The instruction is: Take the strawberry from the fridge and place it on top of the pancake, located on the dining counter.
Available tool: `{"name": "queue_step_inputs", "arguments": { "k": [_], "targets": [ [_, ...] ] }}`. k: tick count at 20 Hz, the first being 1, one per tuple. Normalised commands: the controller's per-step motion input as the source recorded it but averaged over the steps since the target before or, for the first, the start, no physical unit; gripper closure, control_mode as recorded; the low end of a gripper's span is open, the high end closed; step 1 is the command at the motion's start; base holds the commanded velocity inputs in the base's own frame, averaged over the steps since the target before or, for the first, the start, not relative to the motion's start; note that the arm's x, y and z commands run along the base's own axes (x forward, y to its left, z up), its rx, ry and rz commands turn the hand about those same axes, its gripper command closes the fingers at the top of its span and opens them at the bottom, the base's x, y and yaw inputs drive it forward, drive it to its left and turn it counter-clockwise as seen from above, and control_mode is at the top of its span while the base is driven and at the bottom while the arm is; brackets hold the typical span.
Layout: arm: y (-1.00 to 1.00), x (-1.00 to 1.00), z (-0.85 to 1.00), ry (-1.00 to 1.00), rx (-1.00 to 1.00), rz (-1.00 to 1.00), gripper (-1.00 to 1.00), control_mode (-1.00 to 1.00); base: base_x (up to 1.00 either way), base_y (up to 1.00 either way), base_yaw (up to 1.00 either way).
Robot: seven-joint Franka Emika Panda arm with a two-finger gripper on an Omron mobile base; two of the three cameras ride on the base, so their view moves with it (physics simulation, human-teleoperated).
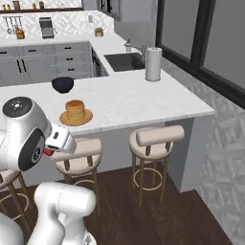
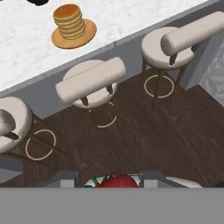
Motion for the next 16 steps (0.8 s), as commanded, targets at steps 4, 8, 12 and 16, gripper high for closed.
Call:
{"name": "queue_step_inputs", "arguments": {
  "k": [4,8,12,16],
  "targets": [
    [0.00,0.00,0.00,0.00,0.00,0.00,1.00,1.00,0.77,-0.62,0.40],
    [0.00,0.00,0.00,0.00,0.00,0.00,1.00,1.00,0.98,-0.09,0.34],
    [0.00,0.00,0.00,0.00,0.00,0.00,1.00,1.00,0.99,0.04,0.35],
    [0.00,0.00,0.00,0.00,0.00,0.00,1.00,1.00,0.81,0.01,0.49]
  ]
}}
